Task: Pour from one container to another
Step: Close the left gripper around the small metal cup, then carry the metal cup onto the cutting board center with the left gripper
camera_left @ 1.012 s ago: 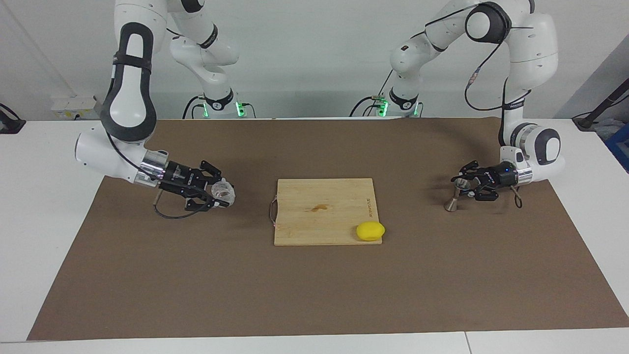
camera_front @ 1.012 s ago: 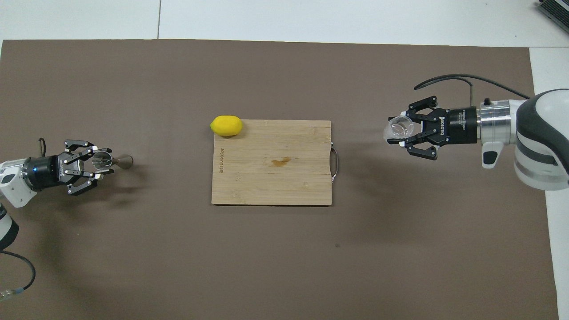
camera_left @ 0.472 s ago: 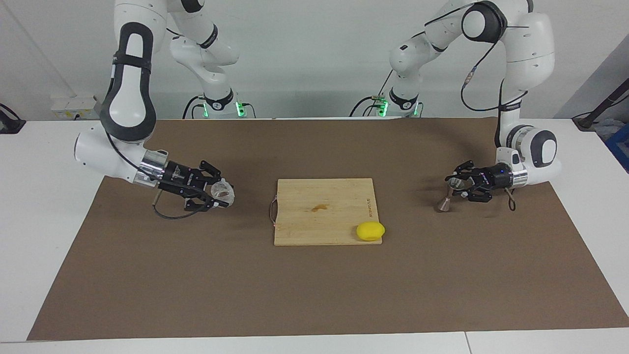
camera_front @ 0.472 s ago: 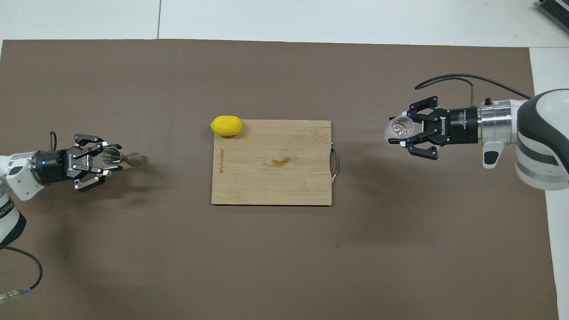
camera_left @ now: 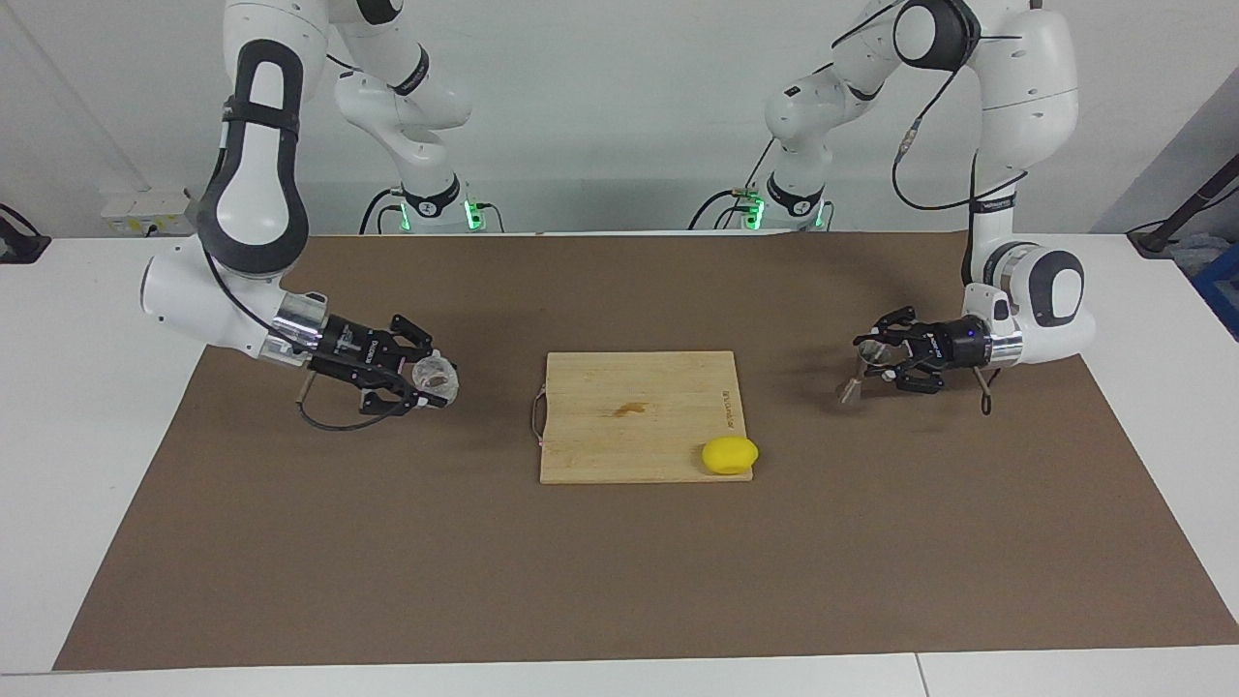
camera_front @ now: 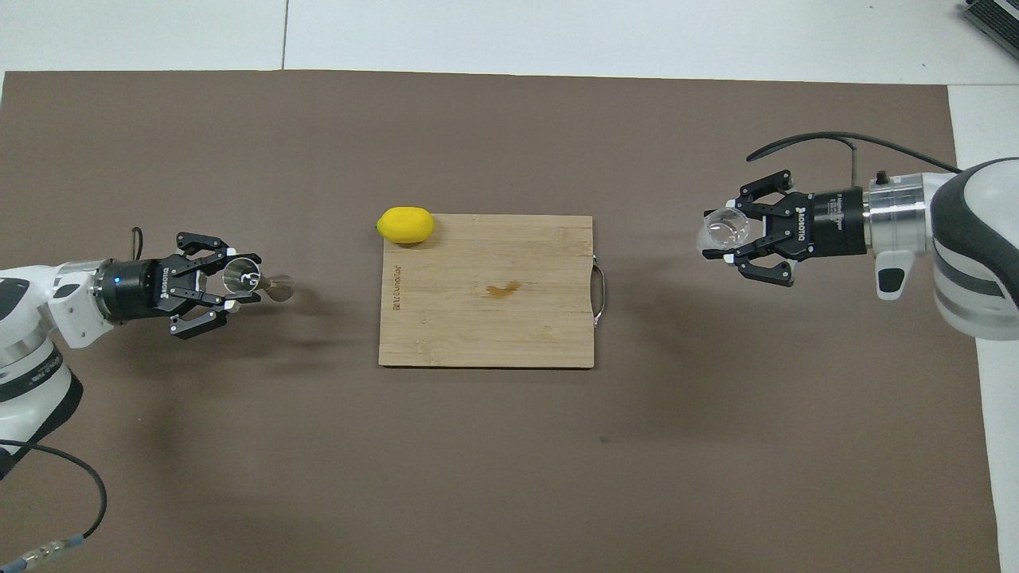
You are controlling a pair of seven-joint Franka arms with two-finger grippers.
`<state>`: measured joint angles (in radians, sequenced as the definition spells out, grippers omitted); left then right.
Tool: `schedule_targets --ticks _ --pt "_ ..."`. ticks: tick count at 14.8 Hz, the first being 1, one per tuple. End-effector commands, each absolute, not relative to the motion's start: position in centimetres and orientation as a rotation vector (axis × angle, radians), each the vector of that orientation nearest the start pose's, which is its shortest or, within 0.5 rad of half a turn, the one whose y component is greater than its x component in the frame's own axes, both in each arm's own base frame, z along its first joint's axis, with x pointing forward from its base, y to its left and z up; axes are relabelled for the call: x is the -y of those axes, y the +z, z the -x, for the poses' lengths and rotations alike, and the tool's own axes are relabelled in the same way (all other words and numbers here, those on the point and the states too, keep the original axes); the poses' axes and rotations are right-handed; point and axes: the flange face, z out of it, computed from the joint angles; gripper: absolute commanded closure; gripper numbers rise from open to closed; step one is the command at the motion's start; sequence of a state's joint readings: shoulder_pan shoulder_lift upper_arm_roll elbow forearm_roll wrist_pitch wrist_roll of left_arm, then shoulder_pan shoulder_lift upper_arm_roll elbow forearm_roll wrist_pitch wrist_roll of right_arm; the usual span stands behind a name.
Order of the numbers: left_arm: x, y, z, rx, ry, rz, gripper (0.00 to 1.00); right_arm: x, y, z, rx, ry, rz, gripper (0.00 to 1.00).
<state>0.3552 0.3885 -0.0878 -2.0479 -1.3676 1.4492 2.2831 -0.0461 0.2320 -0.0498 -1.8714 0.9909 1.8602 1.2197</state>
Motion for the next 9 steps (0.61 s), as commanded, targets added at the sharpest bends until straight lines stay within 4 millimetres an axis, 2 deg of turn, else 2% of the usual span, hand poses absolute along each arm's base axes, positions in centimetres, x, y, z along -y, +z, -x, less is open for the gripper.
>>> schedule_targets --ticks 1,4,6,9 --pt "0.3 29.7 -54.0 1.045 1.137 -1.358 0.61 -0.8 42.1 -60.1 -1.83 0.819 1.553 1.0" --pt "5.0 31.1 -54.0 1.051 1.171 -1.388 0.6 -1.0 42.7 -59.9 -1.853 0.807 1.57 1.0" --pt "8.8 31.7 -54.4 1.044 1.19 -1.405 0.59 -2.0 42.7 -59.8 -1.862 0.811 1.59 1.0" --pt "14.4 31.6 -54.3 1.008 1.209 -1.427 0.58 -1.9 42.5 -59.9 -1.878 0.805 1.589 1.0"
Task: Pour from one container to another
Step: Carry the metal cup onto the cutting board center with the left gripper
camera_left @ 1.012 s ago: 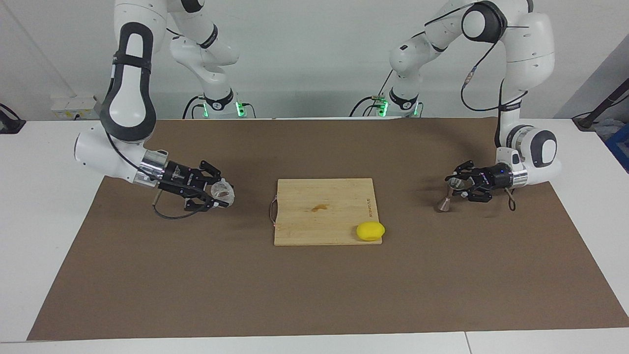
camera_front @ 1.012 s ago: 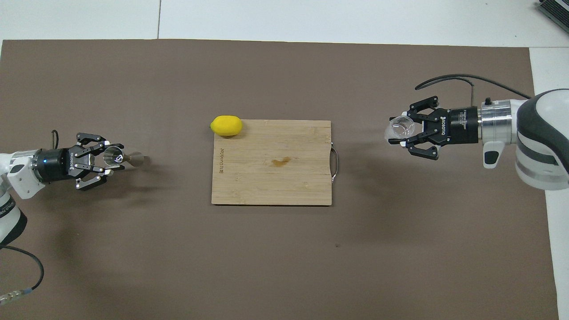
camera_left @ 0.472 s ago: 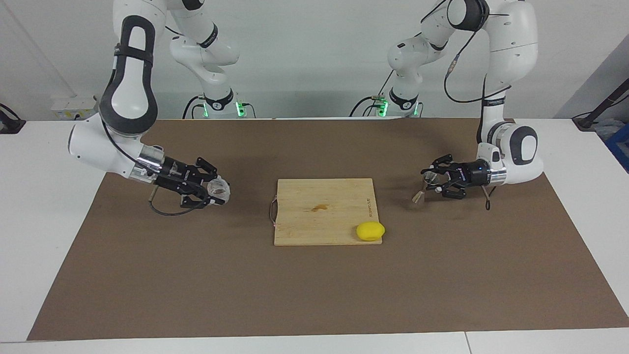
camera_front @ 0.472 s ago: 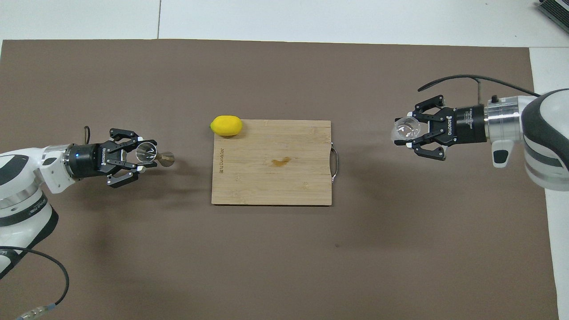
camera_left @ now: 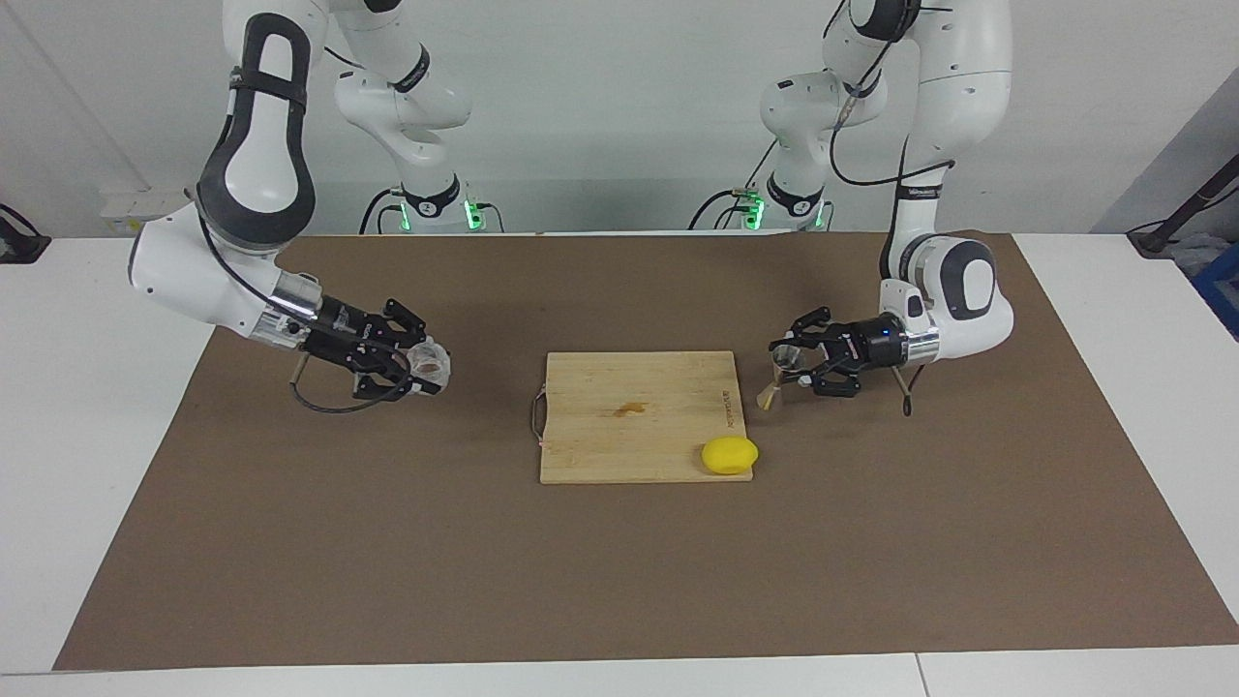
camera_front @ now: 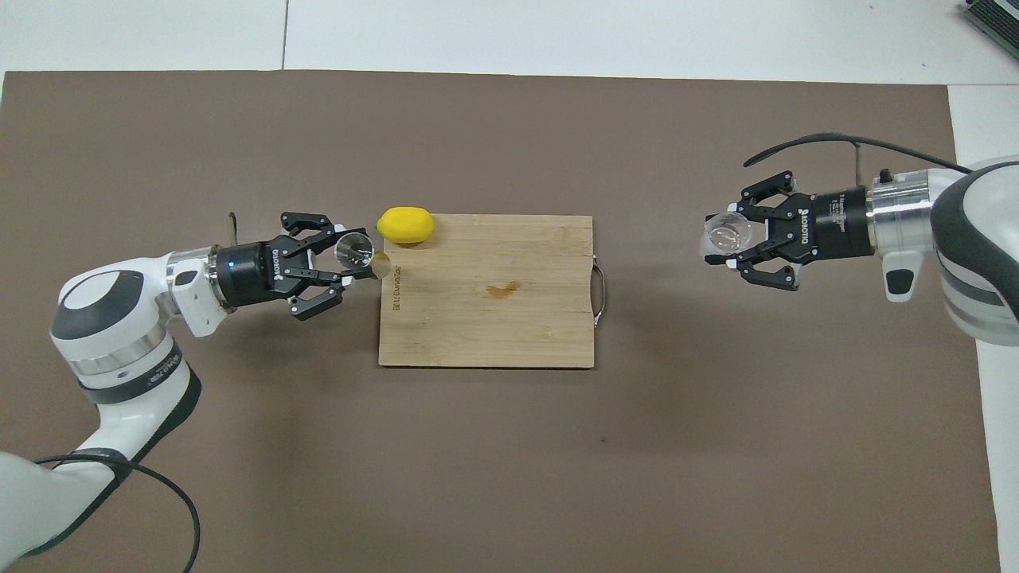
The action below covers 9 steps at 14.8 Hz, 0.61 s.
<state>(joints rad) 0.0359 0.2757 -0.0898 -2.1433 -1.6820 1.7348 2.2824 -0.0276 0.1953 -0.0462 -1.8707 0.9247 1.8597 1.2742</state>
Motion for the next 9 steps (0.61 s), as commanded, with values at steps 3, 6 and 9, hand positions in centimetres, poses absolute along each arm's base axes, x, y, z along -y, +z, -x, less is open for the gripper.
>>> schedule_targets --ticks 3,6,9 --pt "18.9 31.2 -53.7 0.991 1.238 -1.447 0.58 -1.8 42.6 -59.9 -1.882 0.796 1.601 1.0" --pt "22.0 30.7 -52.9 0.992 1.261 -1.468 0.58 -1.7 42.3 -59.7 -1.901 0.787 1.628 1.0" --pt "25.2 30.4 -51.7 0.974 1.251 -1.483 0.56 -1.8 42.3 -59.8 -1.932 0.796 1.601 1.0"
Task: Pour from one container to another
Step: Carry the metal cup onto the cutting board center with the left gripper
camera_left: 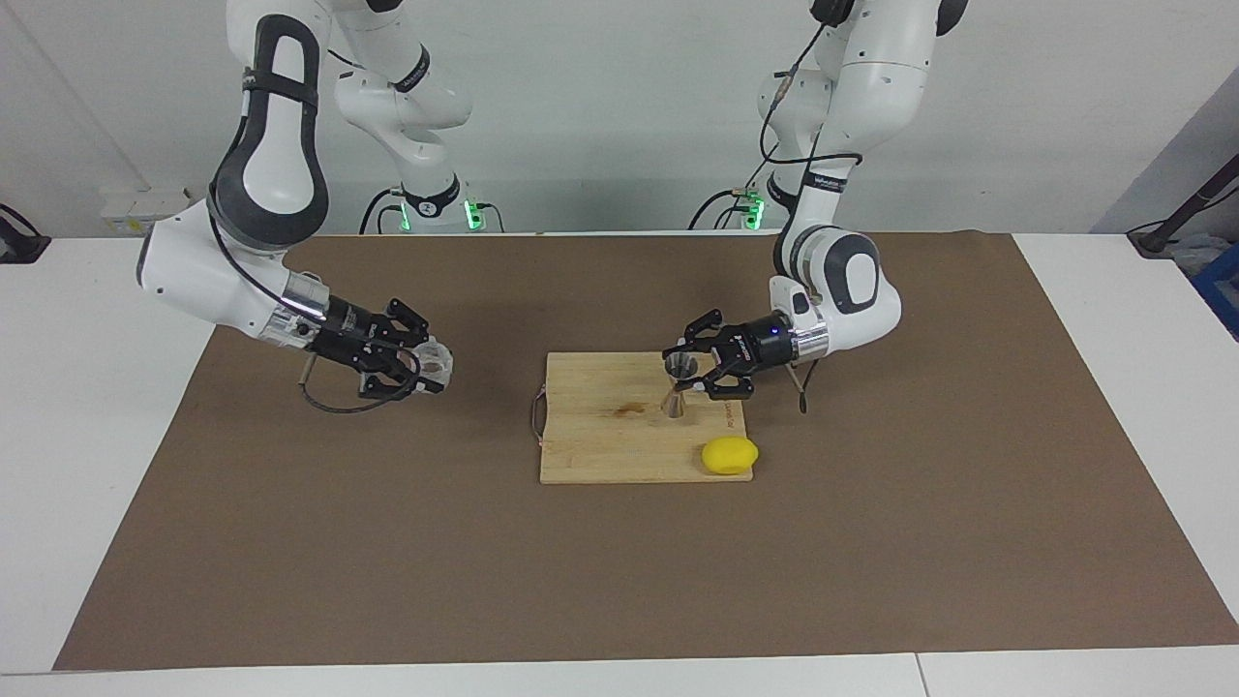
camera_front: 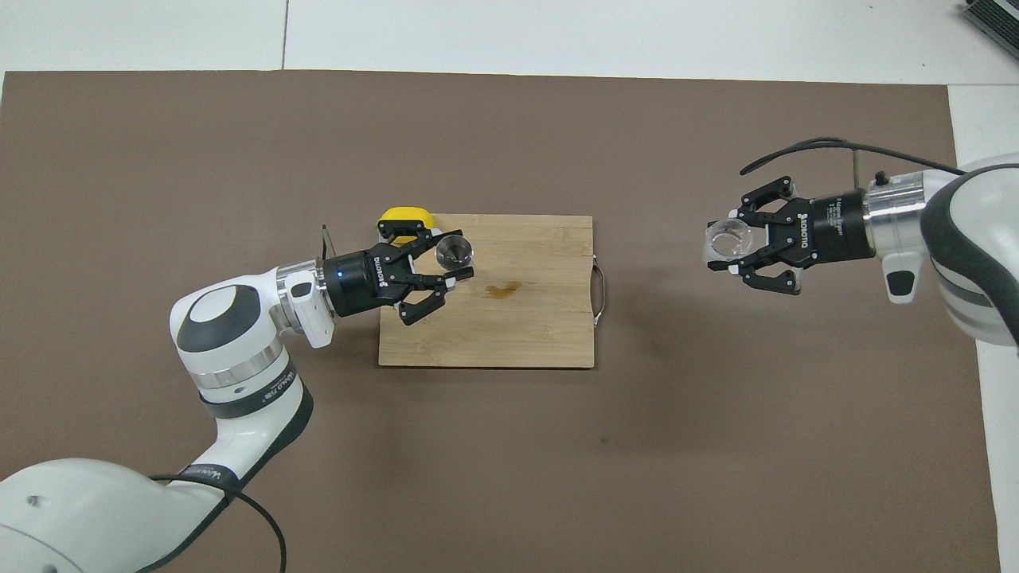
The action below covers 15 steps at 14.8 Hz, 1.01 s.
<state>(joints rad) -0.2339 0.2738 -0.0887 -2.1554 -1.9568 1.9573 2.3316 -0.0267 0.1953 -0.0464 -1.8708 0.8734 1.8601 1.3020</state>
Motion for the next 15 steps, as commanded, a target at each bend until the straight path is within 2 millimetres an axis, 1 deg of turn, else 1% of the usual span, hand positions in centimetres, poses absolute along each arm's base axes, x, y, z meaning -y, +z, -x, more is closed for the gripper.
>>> schedule_targets --ticks 1,2,3,4,7,11,12,13,15 --pt "26.0 30.2 -51.4 0.972 1.26 -1.492 0.56 -2.2 42.3 -59.8 -1.928 0.797 1.607 1.0" --pt "27.2 30.1 -50.9 0.968 1.276 -1.5 0.56 -2.6 42.3 -59.8 -1.926 0.787 1.612 1.0" --pt "28.2 30.0 -50.4 0.963 1.29 -1.506 0.56 -2.5 42.3 -59.9 -1.929 0.774 1.608 1.0" --pt "28.7 29.6 -50.3 0.958 1.292 -1.521 0.56 -2.5 42.2 -59.9 -1.93 0.771 1.608 1.0" --pt "30.8 29.0 -49.1 0.958 1.321 -1.541 0.56 -2.6 42.2 -59.9 -1.93 0.768 1.609 1.0" --pt "30.9 27.8 -48.9 0.976 1.338 -1.559 0.57 -3.1 42.2 -59.9 -1.93 0.769 1.612 1.0" --pt "30.9 26.7 -49.0 0.967 1.336 -1.563 0.56 -4.2 42.2 -60.0 -1.926 0.764 1.623 1.0" --pt "31.0 26.3 -49.0 0.97 1.337 -1.564 0.56 -4.7 42.2 -60.1 -1.937 0.766 1.615 1.0" --pt "31.0 26.2 -49.1 0.983 1.347 -1.561 0.56 -5.9 42.3 -60.1 -1.953 0.767 1.608 1.0"
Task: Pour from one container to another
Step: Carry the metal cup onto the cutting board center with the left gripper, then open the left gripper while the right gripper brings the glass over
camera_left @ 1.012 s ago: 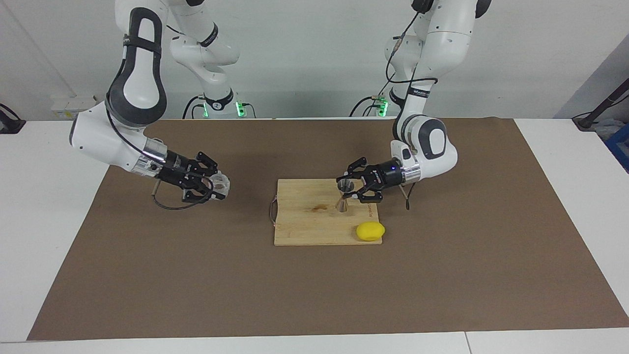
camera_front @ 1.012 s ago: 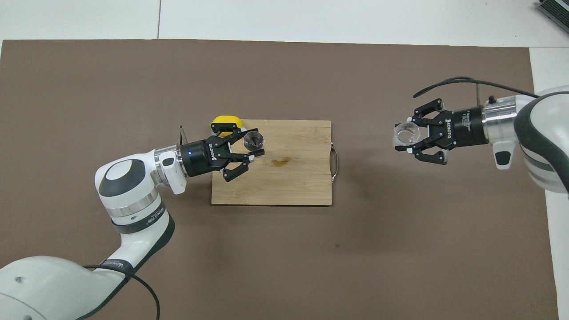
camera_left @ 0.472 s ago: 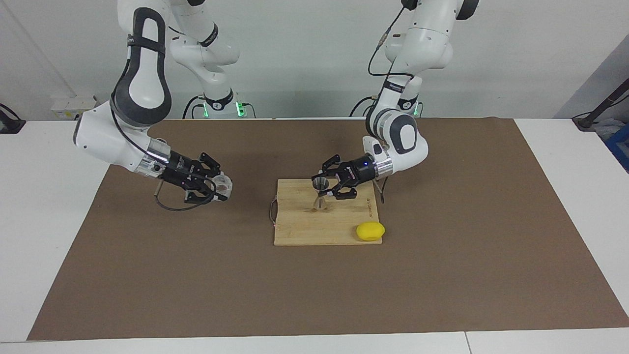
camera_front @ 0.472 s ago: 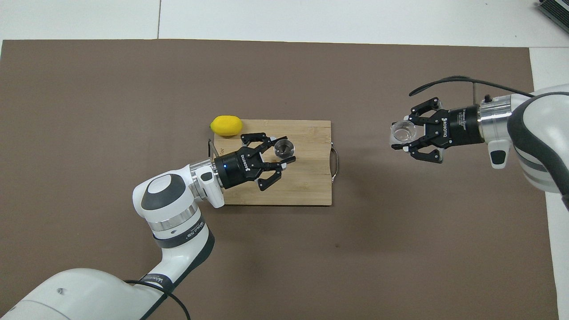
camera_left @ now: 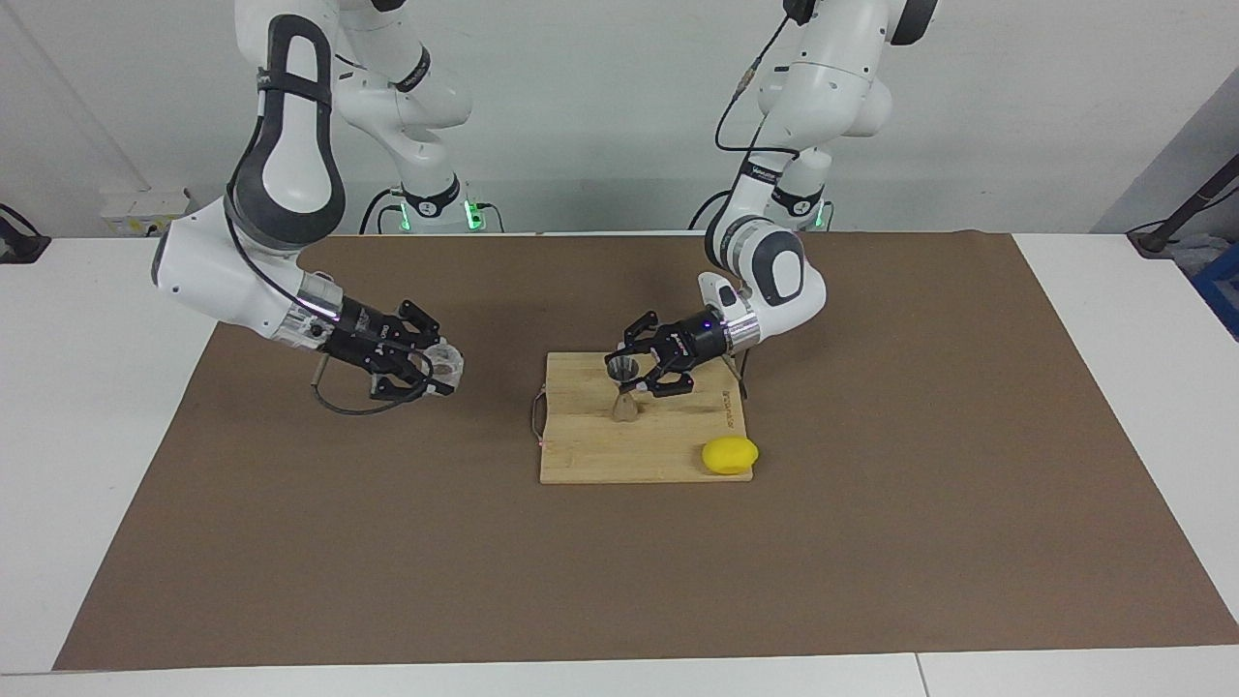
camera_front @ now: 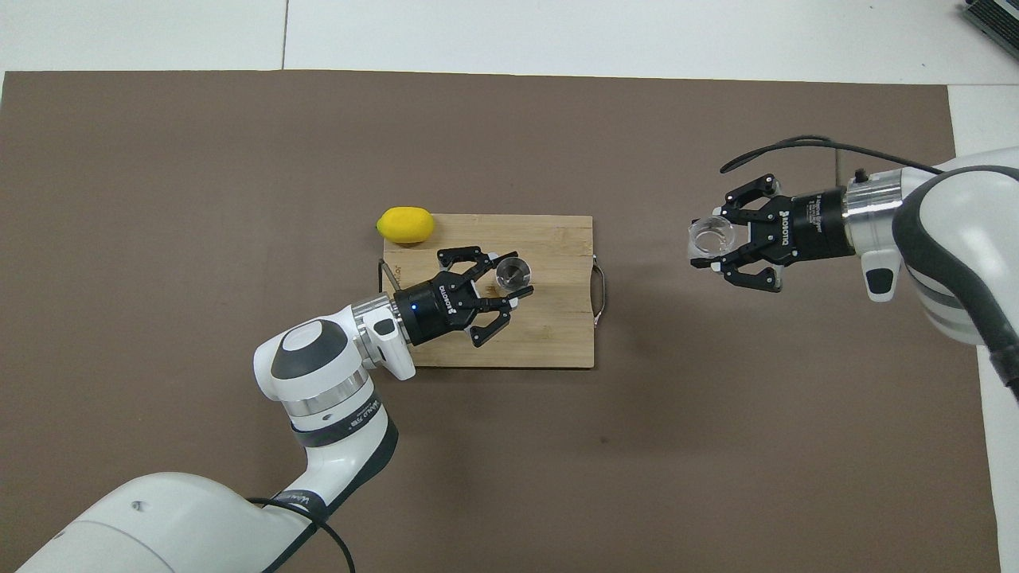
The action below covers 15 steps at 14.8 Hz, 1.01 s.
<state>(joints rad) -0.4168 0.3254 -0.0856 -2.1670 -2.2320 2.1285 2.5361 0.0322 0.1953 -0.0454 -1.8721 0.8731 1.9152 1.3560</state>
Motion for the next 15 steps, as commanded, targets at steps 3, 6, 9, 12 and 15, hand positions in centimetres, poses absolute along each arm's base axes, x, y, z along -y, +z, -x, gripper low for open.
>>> schedule_targets --ticks 3,6,9,12,15 --pt "31.0 26.1 -49.1 0.983 1.346 -1.563 0.54 -7.3 42.5 -60.2 -1.942 0.77 1.63 1.0" --pt "30.8 26.1 -49.0 0.982 1.346 -1.565 0.4 -9.3 43.5 -60.5 -1.965 0.782 1.616 1.0" --pt "30.5 25.8 -48.9 0.979 1.343 -1.573 0.0 -11.6 43.5 -60.2 -1.98 0.737 1.73 1.0" --pt "30.1 25.9 -49.1 0.975 1.348 -1.572 0.0 -13.5 43.5 -59.8 -1.989 0.733 1.772 1.0" --pt "30.0 25.8 -48.6 0.965 1.346 -1.551 0.0 -15.0 43.7 -59.5 -1.983 0.731 1.799 1.0"
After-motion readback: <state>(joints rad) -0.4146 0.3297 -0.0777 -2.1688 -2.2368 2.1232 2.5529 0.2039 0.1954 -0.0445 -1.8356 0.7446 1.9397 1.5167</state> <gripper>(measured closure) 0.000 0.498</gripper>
